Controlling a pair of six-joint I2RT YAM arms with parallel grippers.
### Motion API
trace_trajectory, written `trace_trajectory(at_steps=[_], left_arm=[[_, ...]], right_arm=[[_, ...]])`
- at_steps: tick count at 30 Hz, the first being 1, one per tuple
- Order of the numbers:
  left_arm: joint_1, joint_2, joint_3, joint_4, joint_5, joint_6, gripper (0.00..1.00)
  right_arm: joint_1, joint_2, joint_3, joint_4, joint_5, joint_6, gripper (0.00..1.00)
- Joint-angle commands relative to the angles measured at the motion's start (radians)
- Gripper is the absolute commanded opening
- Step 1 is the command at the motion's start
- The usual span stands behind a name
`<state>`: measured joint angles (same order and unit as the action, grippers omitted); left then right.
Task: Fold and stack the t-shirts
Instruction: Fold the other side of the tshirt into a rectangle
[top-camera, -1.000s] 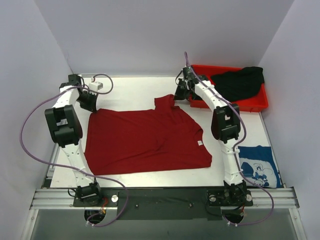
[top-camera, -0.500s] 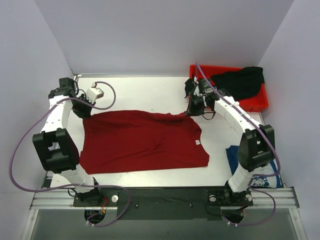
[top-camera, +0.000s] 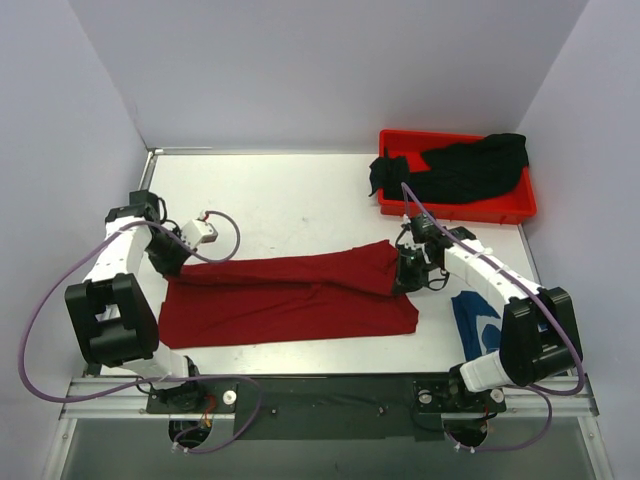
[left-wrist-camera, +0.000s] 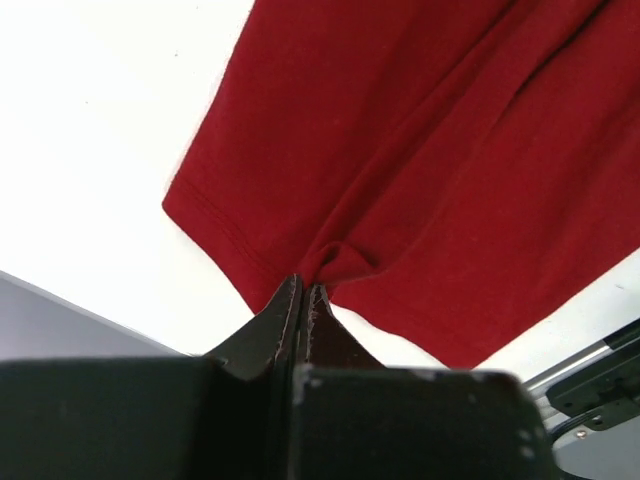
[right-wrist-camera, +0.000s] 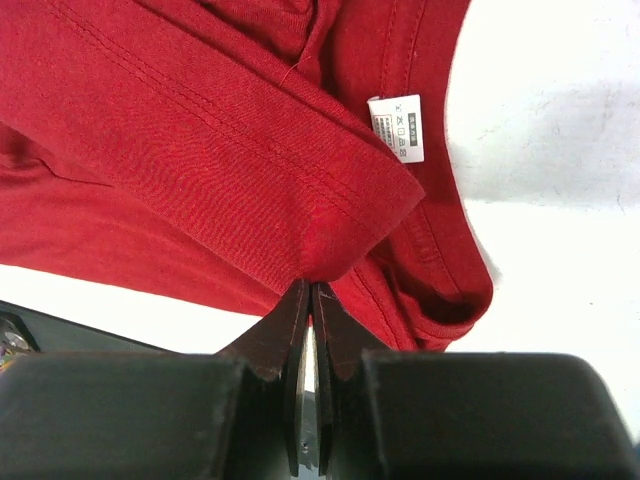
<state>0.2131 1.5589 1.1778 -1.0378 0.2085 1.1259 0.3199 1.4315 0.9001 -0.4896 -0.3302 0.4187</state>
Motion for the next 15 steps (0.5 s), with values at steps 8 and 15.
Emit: trace_trajectory(at_steps=[8, 15], left_arm=[[0.003, -0.045, -0.095, -0.058, -0.05, 0.308, 0.16], [0.002, -0.063, 0.006, -0.378, -0.032, 0.515, 0.81]], right_arm=[[0.021, 0.007, -0.035, 0.003, -0.024, 0.017, 0.0], [0.027, 0.041, -0.026, 0.002, -0.009, -0.001, 0.0]])
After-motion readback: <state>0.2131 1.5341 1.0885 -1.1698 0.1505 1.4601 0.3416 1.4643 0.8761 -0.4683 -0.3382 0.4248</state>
